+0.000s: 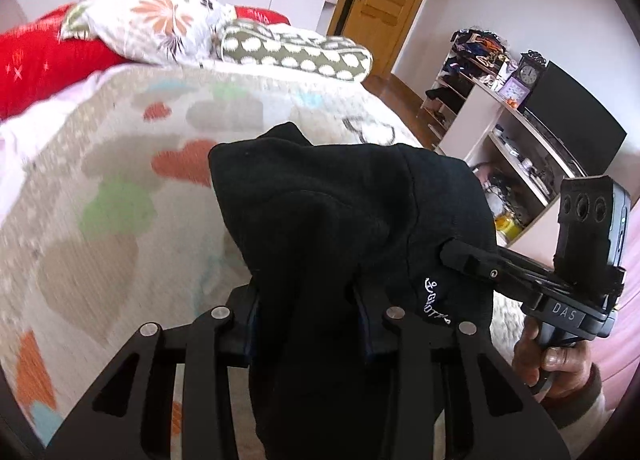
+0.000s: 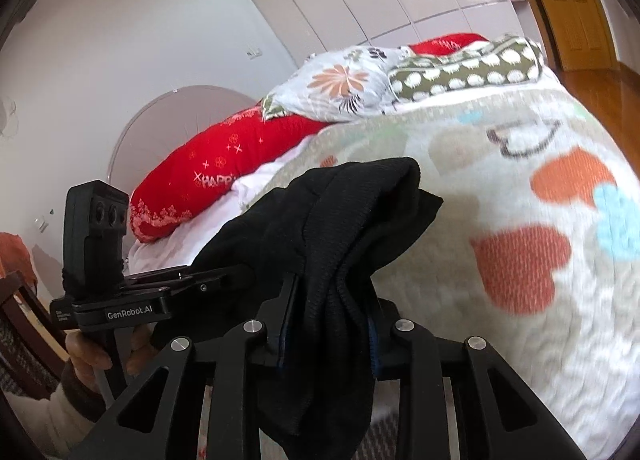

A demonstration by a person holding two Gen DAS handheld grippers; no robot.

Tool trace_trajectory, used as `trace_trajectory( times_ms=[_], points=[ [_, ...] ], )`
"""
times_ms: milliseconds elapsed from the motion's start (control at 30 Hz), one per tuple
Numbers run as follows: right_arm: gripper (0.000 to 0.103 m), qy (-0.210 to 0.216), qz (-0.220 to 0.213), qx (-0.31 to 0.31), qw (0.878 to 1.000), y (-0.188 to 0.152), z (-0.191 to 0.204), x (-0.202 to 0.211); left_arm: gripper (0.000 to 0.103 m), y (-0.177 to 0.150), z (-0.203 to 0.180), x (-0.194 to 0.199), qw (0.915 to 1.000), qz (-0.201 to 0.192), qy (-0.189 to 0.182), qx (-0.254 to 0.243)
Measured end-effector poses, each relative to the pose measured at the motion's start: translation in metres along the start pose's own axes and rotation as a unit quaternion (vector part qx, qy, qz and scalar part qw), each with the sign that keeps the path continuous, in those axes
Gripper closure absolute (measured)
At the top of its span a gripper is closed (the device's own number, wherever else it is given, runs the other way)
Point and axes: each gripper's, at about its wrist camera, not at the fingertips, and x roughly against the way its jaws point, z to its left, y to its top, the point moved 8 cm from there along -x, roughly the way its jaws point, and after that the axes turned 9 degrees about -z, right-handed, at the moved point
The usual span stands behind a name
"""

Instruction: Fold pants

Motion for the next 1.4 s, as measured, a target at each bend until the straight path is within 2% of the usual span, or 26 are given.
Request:
trace_trajectory(
  times_ms=[300, 567, 667, 733, 900, 967, 1067, 1167, 1333, 1400],
  points=[
    [0.075, -0.007, 0.004, 0.006, 1.000, 0.030, -0.014, -0.054, 0.069, 0.030, 0.036, -0.038, 0.9998, -0.001, 0.021, 0.007],
    [0.075, -0.022, 0.043, -0.018, 0.999, 0.019, -0.052, -0.106, 0.069, 0.013, 0.067, -0.089, 0.9984, 0.037, 0.026, 0.035],
    [0.075, -0.036, 0.058, -0.030, 0.997, 0.006, -0.069, -0.120, 0.062, 0.005, 0.076, -0.098, 0.9977, 0.040, 0.023, 0.050],
    [0.075, -0.035, 0.061, -0.048, 0.996, 0.001, -0.078, -0.124, 0.054, 0.002, 0.079, -0.100, 0.9971, 0.038, 0.016, 0.064],
    [0.072, -0.033, 0.063, -0.055, 0.996, -0.003, -0.082, -0.122, 0.042, 0.000, 0.083, -0.097, 0.9965, 0.040, 0.022, 0.070],
    [0.065, -0.038, 0.065, -0.060, 0.995, 0.000, -0.082, -0.117, 0.042, 0.003, 0.081, -0.088, 0.9968, 0.040, 0.030, 0.062],
    [0.064, -0.065, 0.042, -0.040, 0.996, 0.014, -0.078, -0.098, 0.042, 0.014, 0.075, -0.069, 0.9982, 0.015, 0.053, 0.026],
    [0.064, -0.068, 0.021, -0.025, 0.997, 0.032, -0.072, -0.088, 0.042, 0.021, 0.066, -0.061, 0.9986, 0.002, 0.051, 0.010],
    [0.065, -0.118, 0.058, 0.012, 0.991, 0.041, -0.075, -0.111, 0.042, 0.019, 0.051, -0.062, 0.9994, 0.004, 0.035, -0.002],
    [0.070, -0.123, 0.073, 0.007, 0.990, 0.037, -0.079, -0.122, 0.042, 0.012, 0.048, -0.067, 0.9994, 0.016, 0.032, 0.001]
  ],
)
